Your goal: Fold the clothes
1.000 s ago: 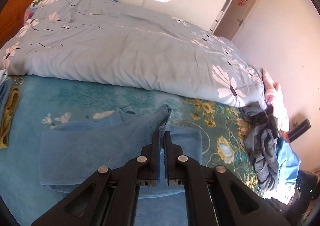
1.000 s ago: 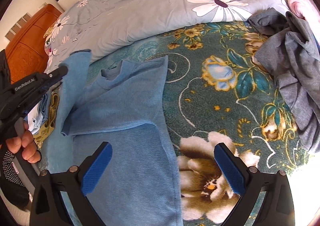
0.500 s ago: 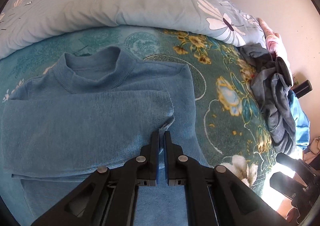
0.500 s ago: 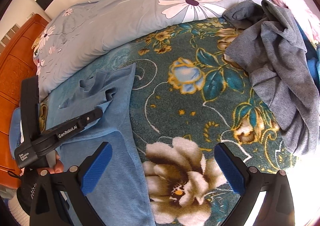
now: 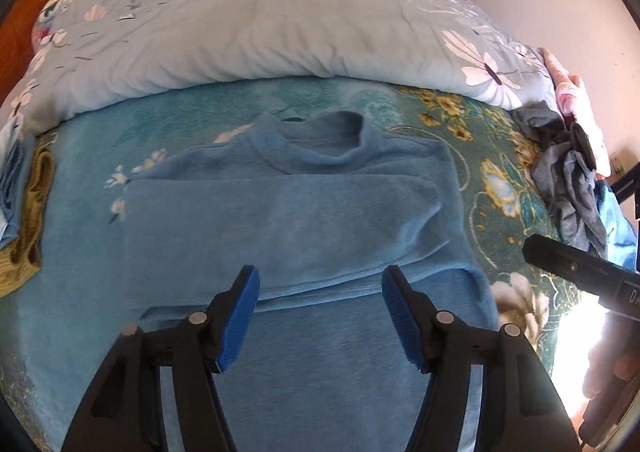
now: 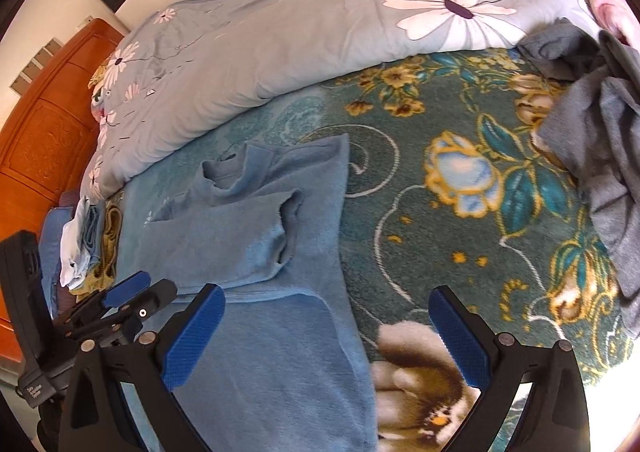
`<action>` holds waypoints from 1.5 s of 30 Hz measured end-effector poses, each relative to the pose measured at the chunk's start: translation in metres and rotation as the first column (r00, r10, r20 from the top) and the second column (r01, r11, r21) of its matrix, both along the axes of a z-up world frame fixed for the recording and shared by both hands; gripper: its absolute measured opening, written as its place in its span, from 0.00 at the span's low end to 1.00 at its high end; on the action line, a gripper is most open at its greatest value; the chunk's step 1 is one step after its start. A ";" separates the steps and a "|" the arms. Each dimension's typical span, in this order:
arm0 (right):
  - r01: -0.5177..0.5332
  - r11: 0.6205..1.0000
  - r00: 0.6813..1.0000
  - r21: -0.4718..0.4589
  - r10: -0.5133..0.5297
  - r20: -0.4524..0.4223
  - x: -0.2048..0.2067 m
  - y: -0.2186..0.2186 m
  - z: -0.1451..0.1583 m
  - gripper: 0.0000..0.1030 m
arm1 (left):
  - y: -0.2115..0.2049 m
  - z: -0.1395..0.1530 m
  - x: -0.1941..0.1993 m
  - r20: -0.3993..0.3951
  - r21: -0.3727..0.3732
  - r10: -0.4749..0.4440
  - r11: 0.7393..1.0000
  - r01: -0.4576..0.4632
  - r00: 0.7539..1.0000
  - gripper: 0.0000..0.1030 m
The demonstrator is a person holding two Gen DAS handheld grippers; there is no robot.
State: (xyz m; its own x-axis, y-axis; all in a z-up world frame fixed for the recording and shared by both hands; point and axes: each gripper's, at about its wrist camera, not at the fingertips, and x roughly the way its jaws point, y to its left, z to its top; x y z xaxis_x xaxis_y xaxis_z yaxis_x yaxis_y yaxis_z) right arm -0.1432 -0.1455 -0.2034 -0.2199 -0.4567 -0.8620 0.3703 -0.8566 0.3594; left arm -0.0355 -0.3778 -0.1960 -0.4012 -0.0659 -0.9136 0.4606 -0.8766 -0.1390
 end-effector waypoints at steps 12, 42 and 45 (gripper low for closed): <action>-0.161 0.987 0.986 0.011 0.161 0.043 -0.010 -0.078 -0.030 0.64 | -0.082 -0.010 0.072 0.056 0.031 0.251 0.967 -0.253 0.966 0.64; -0.127 0.991 0.986 0.038 0.121 0.114 -0.018 -0.052 -0.038 0.02 | -0.083 -0.017 0.059 0.061 0.098 0.232 0.966 -0.238 0.971 0.64; -0.104 0.994 0.981 0.024 0.099 0.168 -0.021 -0.044 -0.052 0.02 | -0.081 -0.017 0.057 0.059 0.100 0.228 0.967 -0.234 0.972 0.64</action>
